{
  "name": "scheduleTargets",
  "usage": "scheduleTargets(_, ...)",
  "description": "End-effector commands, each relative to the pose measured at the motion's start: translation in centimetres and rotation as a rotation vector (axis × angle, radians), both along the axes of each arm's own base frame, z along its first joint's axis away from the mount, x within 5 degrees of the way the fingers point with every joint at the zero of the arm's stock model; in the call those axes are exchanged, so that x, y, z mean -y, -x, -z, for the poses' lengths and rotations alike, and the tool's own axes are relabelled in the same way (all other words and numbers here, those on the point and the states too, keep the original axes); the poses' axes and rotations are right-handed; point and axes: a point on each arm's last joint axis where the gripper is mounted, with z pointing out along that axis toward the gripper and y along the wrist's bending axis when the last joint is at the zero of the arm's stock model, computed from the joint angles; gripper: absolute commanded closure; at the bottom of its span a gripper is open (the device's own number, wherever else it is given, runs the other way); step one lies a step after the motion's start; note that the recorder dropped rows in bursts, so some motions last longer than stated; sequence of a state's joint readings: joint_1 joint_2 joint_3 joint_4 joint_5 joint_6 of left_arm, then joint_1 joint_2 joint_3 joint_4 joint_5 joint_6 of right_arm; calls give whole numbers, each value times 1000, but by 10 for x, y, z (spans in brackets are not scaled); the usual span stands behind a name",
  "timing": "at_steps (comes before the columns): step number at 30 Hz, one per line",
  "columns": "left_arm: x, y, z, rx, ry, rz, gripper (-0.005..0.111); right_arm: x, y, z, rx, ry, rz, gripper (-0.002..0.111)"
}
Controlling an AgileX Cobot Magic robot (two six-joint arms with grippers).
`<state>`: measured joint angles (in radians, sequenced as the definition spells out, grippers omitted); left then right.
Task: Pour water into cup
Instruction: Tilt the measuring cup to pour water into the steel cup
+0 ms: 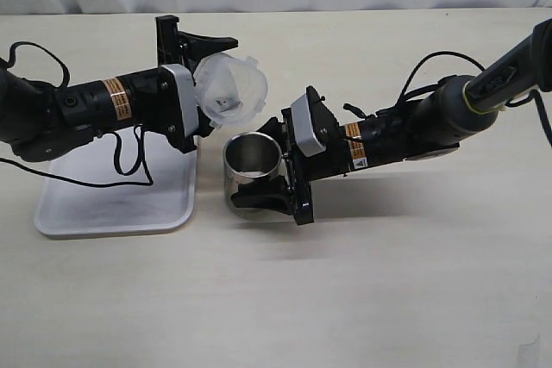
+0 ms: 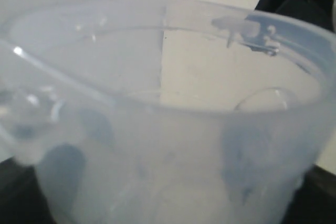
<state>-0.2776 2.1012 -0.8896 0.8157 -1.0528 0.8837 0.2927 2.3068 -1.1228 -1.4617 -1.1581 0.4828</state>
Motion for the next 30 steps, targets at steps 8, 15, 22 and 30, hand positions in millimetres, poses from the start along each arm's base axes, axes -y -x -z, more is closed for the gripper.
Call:
scheduleTargets(8, 2, 0, -12, 98, 24, 15, 107, -1, 0, -2, -2, -21, -6, 104)
scheduleTargets(15, 2, 0, -12, 125, 14, 22, 107, -1, 0, -2, -2, -21, -6, 104)
scheduleTargets(22, 2, 0, -12, 163, -9, 29, 107, -1, 0, -2, -1, -19, -5, 104)
scheduleTargets(30, 3, 1, -16, 233, -12, 46, 107, -1, 0, -2, -1, -19, -5, 104)
